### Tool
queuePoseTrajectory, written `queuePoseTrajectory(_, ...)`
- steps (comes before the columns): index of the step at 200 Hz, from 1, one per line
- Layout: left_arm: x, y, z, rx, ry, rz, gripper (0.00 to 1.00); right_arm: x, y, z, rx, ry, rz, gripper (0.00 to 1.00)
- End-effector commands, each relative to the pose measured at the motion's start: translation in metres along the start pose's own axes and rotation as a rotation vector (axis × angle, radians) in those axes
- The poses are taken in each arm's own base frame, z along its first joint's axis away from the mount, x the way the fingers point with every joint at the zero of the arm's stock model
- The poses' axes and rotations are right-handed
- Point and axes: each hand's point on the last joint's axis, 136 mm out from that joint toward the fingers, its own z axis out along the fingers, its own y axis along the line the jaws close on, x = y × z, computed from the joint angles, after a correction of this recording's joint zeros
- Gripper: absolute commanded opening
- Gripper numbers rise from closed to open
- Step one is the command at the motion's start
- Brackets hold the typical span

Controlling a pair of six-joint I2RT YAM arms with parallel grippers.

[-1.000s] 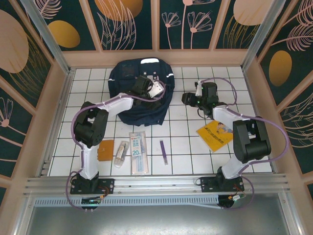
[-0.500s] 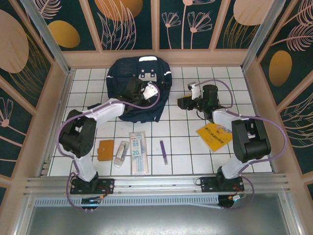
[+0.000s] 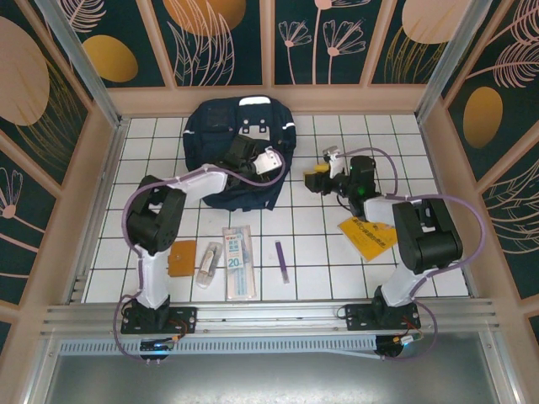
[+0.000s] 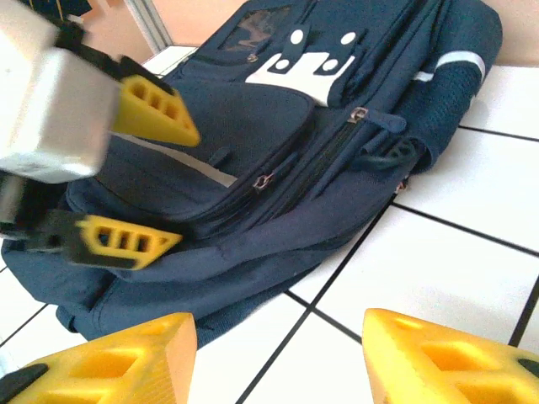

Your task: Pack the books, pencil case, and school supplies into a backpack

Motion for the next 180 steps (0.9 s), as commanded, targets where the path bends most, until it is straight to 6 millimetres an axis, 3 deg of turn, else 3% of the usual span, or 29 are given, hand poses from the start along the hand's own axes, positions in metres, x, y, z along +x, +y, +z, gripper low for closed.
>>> queuePoseTrajectory(1, 0.006, 0.021, 0.017, -0.077, 0.075, -0.06, 0.62, -0.024, 0.002, -0.014, 0.035, -0.086, -0.03, 0.55)
queuePoseTrajectory(11, 0.007, 0.028, 0.02, -0.107, 0.089, -0.071, 0.34, -0.023, 0.004, -0.018, 0.04, -0.085, -0.036, 0.55)
queuePoseTrajectory(28, -0.004, 0.033, 0.009, -0.125, 0.043, -0.073, 0.0, -0.021, 0.006, -0.022, 0.042, -0.064, -0.074, 0.55)
queuePoseTrajectory(59, -0.031, 0.036, -0.047, -0.165, -0.107, -0.016, 0.0, -0.03, 0.006, -0.023, 0.037, -0.068, -0.137, 0.55)
queuePoseTrajectory(79, -0.043, 0.04, -0.081, -0.195, -0.165, 0.018, 0.0, -0.038, 0.017, -0.018, -0.052, -0.079, -0.168, 0.55)
queuePoseTrajectory(108, -0.055, 0.033, -0.104, -0.145, -0.205, 0.062, 0.0, -0.039, 0.03, -0.011, -0.159, -0.127, -0.205, 0.54)
queuePoseTrajectory(113, -0.065, 0.034, -0.119, -0.14, -0.244, 0.074, 0.0, -0.038, 0.033, -0.011, -0.179, -0.146, -0.217, 0.54)
queuePoseTrajectory(129, -0.076, 0.033, -0.134, -0.124, -0.297, 0.06, 0.0, -0.028, 0.041, -0.01, -0.223, -0.177, -0.241, 0.54)
queuePoseTrajectory(159, -0.093, 0.03, -0.161, -0.103, -0.389, 0.08, 0.0, -0.009, 0.035, 0.005, -0.22, -0.153, -0.211, 0.54)
queuePoseTrajectory(180, -0.098, 0.031, -0.18, -0.123, -0.449, 0.1, 0.0, -0.007, 0.029, 0.014, -0.216, -0.144, -0.197, 0.55)
